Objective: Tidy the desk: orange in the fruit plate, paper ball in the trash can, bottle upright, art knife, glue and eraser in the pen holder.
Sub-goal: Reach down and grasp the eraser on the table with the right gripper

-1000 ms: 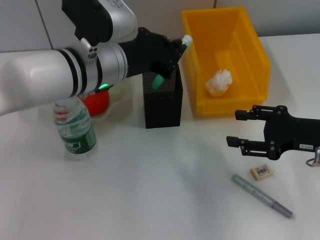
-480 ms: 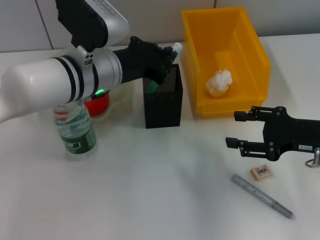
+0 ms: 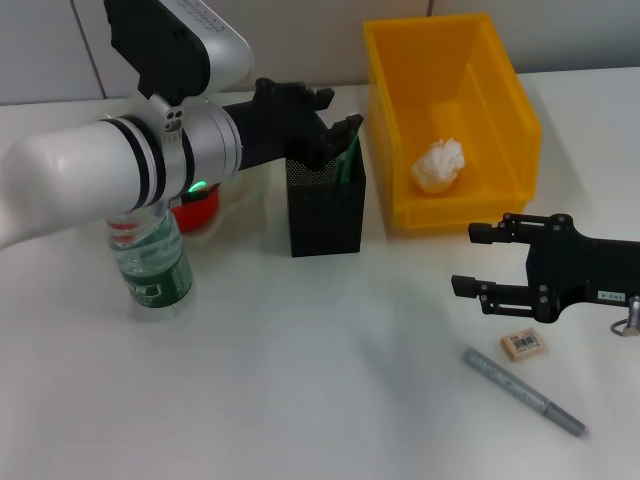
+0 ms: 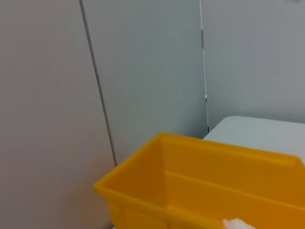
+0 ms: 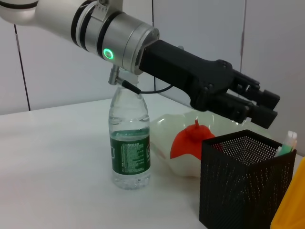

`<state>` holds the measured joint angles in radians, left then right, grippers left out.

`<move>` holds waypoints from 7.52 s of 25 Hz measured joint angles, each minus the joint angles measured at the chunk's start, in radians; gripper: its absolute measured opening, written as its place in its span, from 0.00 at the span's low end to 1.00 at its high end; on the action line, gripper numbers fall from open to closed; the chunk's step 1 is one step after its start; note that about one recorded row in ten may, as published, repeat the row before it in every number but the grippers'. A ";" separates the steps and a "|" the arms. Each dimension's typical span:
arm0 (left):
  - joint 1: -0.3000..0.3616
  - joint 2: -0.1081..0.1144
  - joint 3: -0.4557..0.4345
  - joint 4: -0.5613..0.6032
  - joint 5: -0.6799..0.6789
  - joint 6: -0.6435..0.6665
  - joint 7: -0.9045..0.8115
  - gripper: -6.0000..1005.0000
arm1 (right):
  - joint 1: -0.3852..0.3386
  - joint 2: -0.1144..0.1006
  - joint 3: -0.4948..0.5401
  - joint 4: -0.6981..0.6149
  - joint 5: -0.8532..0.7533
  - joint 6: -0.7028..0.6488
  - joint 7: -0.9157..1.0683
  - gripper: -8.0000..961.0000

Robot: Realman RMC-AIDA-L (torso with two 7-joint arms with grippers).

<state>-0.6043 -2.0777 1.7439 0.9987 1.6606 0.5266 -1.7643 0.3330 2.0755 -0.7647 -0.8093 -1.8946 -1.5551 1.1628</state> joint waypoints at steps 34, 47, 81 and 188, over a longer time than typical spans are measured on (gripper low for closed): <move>0.167 0.011 -0.081 0.444 0.024 0.417 0.003 0.79 | -0.010 -0.005 0.008 0.007 0.000 0.010 0.002 0.72; 0.187 0.010 -0.193 0.363 0.016 0.614 0.011 0.78 | -0.031 -0.024 0.010 -0.013 0.000 0.001 0.038 0.72; 0.221 0.002 -0.284 0.014 -0.169 0.862 0.362 0.78 | 0.018 0.000 -0.003 -0.418 -0.320 -0.059 0.679 0.72; 0.169 0.001 -0.174 -0.090 -0.219 0.850 0.415 0.78 | 0.392 -0.014 -0.314 -0.243 -0.892 -0.163 1.019 0.72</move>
<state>-0.4357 -2.0769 1.5694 0.9088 1.4418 1.3764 -1.3492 0.7246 2.0613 -1.0788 -1.0521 -2.7864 -1.7176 2.1819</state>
